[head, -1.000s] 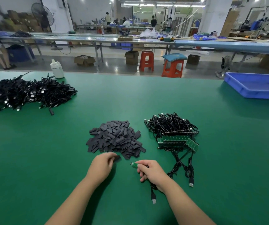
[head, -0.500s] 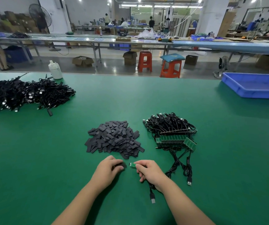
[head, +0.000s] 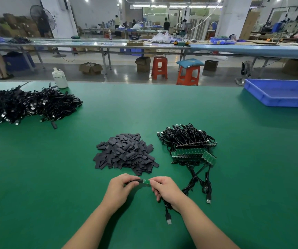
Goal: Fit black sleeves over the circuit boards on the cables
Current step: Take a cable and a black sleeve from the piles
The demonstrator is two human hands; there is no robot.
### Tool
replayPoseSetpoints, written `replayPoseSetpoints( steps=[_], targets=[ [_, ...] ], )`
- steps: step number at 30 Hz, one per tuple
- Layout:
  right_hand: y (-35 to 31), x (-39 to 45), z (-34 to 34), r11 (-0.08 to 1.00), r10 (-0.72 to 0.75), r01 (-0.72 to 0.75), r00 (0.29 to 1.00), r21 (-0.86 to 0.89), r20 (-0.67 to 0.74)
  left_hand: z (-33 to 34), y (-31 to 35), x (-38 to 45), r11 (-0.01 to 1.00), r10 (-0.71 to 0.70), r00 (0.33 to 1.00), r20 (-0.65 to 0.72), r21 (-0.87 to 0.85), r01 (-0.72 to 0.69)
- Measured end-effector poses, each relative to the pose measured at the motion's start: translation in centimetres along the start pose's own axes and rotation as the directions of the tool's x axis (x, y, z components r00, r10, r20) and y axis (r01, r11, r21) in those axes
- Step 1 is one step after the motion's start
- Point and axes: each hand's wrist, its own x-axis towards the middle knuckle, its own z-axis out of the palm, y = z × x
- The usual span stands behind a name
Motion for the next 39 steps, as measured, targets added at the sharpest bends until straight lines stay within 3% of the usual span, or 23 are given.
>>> replayPoseSetpoints(
  steps=[9, 18, 27, 39],
  targets=[
    [0.2, 0.0, -0.4, 0.999, -0.005, 0.005, 1.000, 0.037, -0.006, 0.4, 0.0, 0.0, 1.000, -0.023, 0.999, 0.022, -0.005, 0.023],
    [0.4, 0.0, -0.3, 0.999, -0.002, 0.003, 1.000, -0.033, 0.028, 0.8, -0.2, 0.0, 0.999, -0.018, 1.000, 0.022, 0.050, 0.017],
    [0.0, -0.2, -0.1, 0.998, 0.001, 0.001, 0.999, -0.063, 0.040, -0.1, -0.4, 0.9, 0.917, 0.127, 0.976, 0.177, 0.354, -0.184],
    [-0.6, -0.7, 0.0, 0.998, -0.006, 0.010, 0.998, -0.059, 0.068, 0.6, 0.0, 0.9, 0.952, 0.123, 0.976, 0.177, 0.259, -0.166]
  ],
)
